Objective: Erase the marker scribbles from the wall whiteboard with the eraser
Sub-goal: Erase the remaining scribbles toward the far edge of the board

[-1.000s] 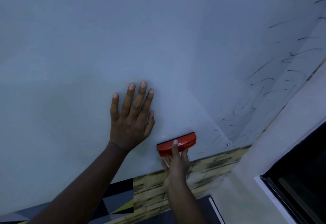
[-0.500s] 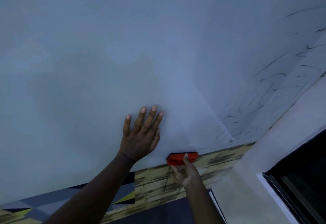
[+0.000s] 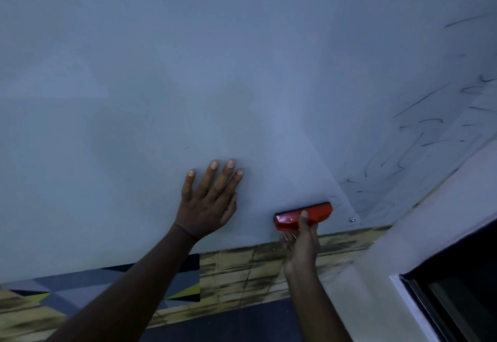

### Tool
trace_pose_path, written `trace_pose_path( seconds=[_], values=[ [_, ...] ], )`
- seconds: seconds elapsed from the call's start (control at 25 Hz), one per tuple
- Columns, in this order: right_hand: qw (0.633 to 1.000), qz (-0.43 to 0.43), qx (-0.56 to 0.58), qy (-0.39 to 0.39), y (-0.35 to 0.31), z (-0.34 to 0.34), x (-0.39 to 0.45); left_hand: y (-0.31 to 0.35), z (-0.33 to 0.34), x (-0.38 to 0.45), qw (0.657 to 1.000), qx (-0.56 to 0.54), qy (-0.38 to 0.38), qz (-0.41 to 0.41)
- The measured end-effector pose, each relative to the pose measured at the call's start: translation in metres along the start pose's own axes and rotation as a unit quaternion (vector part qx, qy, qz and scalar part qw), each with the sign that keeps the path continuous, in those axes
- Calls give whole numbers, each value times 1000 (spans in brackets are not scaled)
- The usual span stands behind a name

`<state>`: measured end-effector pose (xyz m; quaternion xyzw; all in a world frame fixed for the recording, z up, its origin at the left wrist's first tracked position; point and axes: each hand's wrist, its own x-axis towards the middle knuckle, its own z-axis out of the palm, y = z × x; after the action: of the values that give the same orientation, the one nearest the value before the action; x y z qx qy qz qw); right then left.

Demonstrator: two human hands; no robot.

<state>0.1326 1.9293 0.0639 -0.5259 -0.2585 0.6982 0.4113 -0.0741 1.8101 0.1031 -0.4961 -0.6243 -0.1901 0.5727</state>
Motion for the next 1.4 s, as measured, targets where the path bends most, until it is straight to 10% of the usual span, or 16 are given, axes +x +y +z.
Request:
trace_pose_path(
  seconds=[0.68, 1.12, 1.4],
  values=[
    [994, 109, -3, -16, 1, -69, 89, 68, -12, 45, 995, -16, -28, -100],
    [939, 279, -43, -195, 110, 1, -11, 39, -35, 23, 996, -29, -86, -11],
    [987, 145, 15, -62, 45, -40, 35, 11, -43, 5, 994, -46, -94, 17]
  ],
)
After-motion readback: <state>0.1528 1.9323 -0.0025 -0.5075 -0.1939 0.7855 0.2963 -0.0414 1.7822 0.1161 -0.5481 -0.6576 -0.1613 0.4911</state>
